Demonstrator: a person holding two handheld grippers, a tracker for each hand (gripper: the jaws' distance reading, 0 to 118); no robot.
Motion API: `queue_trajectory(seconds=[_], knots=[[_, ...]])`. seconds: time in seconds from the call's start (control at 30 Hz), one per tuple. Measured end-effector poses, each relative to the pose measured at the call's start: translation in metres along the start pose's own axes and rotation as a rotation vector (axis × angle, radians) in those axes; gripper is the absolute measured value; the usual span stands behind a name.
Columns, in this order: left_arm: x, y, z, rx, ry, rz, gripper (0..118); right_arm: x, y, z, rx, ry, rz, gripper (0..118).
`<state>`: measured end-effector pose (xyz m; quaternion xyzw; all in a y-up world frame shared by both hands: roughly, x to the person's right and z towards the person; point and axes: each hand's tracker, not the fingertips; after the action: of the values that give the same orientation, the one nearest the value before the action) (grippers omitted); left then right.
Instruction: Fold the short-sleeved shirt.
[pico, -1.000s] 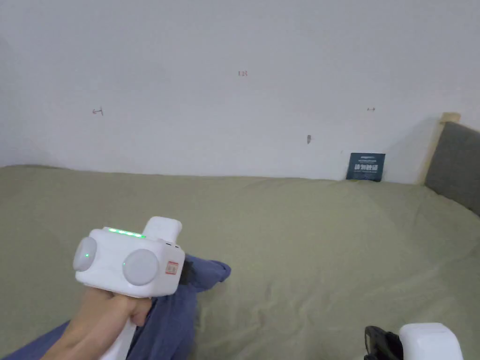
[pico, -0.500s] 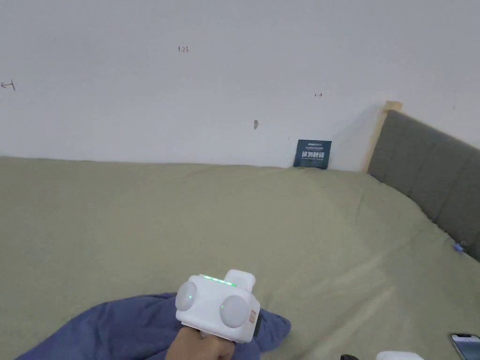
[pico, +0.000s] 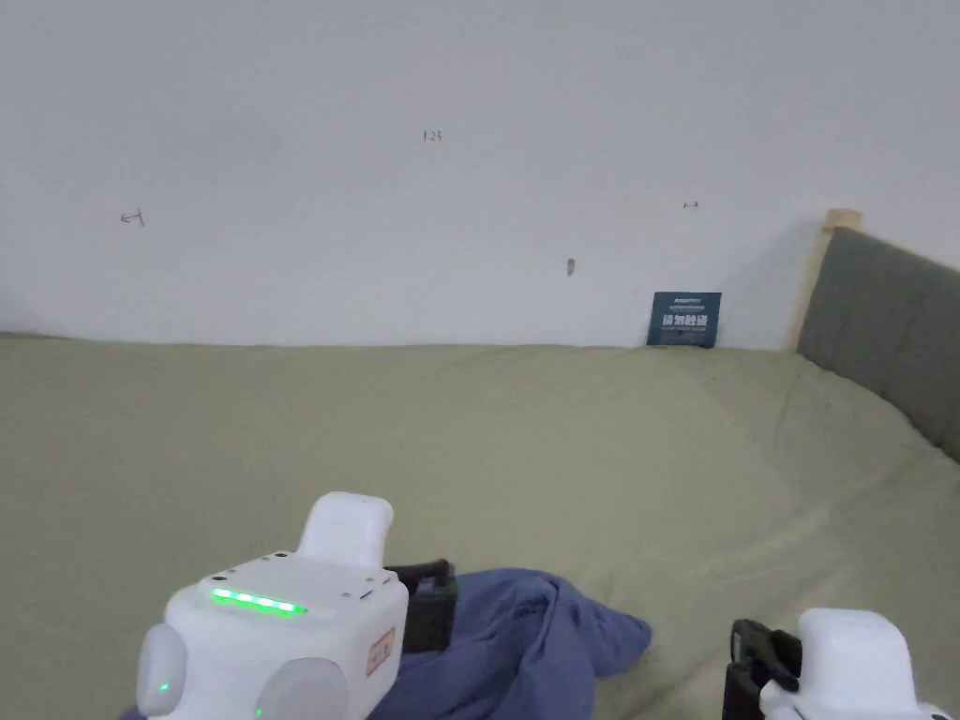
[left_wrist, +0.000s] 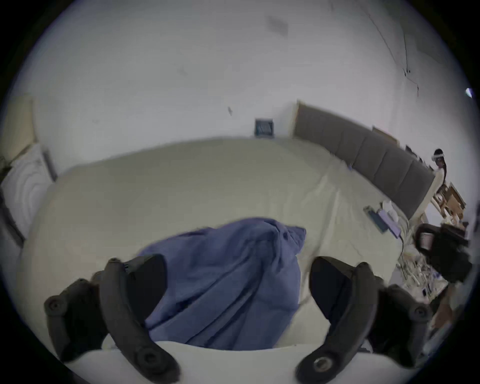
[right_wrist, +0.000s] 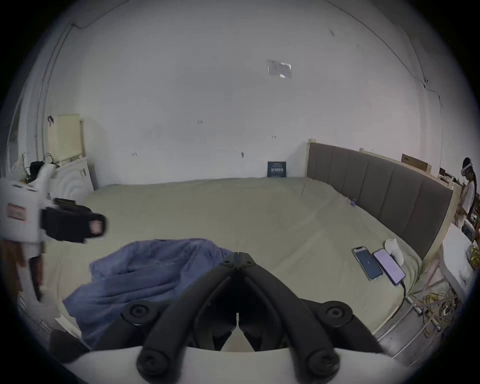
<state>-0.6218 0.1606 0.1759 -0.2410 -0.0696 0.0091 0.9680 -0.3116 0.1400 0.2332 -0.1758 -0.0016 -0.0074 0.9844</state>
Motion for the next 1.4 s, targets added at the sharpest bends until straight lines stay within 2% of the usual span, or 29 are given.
queue_trajectory(seconds=[0.03, 0.07, 0.2, 0.33, 0.37, 0.47, 0.73, 0.83, 0.97, 1.03, 1.1, 1.13, 1.17, 1.3, 1.4], knots=[[-0.010, -0.004, 0.023, 0.032, 0.061, 0.008, 16, -0.004, 0.003, 0.007, 0.011, 0.021, -0.001, 1], [-0.019, -0.011, 0.042, 0.084, 0.112, 0.011, 0, -0.007, 0.003, 0.012, 0.022, 0.030, 0.001, 1], [-0.051, -0.036, 0.116, 0.181, 0.279, 0.056, 0, -0.023, 0.001, 0.032, 0.080, 0.050, 0.028, 1], [-0.080, -0.056, 0.152, 0.211, 0.427, 0.089, 0, -0.037, 0.000, 0.040, 0.100, 0.071, 0.039, 1], [-0.070, -0.056, 0.168, 0.238, 0.452, 0.071, 0, -0.040, 0.000, 0.042, 0.103, 0.076, 0.037, 1], [-0.075, -0.064, 0.187, 0.245, 0.459, 0.107, 0, -0.046, 0.001, 0.042, 0.111, 0.084, 0.030, 1], [-0.098, -0.074, 0.178, 0.190, 0.475, 0.127, 0, -0.053, 0.003, 0.040, 0.128, 0.077, 0.046, 1], [-0.111, -0.077, 0.163, 0.071, 0.396, 0.210, 0, -0.057, 0.000, 0.037, 0.112, 0.091, 0.058, 1], [-0.152, -0.099, 0.112, -0.177, 0.305, 0.249, 1, -0.065, -0.005, 0.032, 0.087, 0.116, 0.076, 1], [-0.170, -0.119, 0.086, -0.283, 0.286, 0.320, 18, -0.068, -0.009, 0.028, 0.076, 0.125, 0.078, 1], [-0.185, -0.137, 0.064, -0.353, 0.277, 0.399, 87, -0.071, -0.014, 0.022, 0.047, 0.129, 0.086, 1], [-0.192, -0.145, 0.050, -0.422, 0.267, 0.420, 111, -0.073, -0.017, 0.018, 0.029, 0.132, 0.091, 1], [-0.199, -0.156, 0.038, -0.468, 0.264, 0.434, 118, -0.073, -0.019, 0.014, 0.021, 0.139, 0.089, 1], [-0.189, -0.182, 0.010, -0.586, 0.350, 0.340, 115, -0.077, -0.027, 0.004, -0.014, 0.147, 0.097, 1], [-0.176, -0.197, -0.002, -0.659, 0.349, 0.338, 110, -0.078, -0.029, 0.000, -0.030, 0.149, 0.103, 1]])
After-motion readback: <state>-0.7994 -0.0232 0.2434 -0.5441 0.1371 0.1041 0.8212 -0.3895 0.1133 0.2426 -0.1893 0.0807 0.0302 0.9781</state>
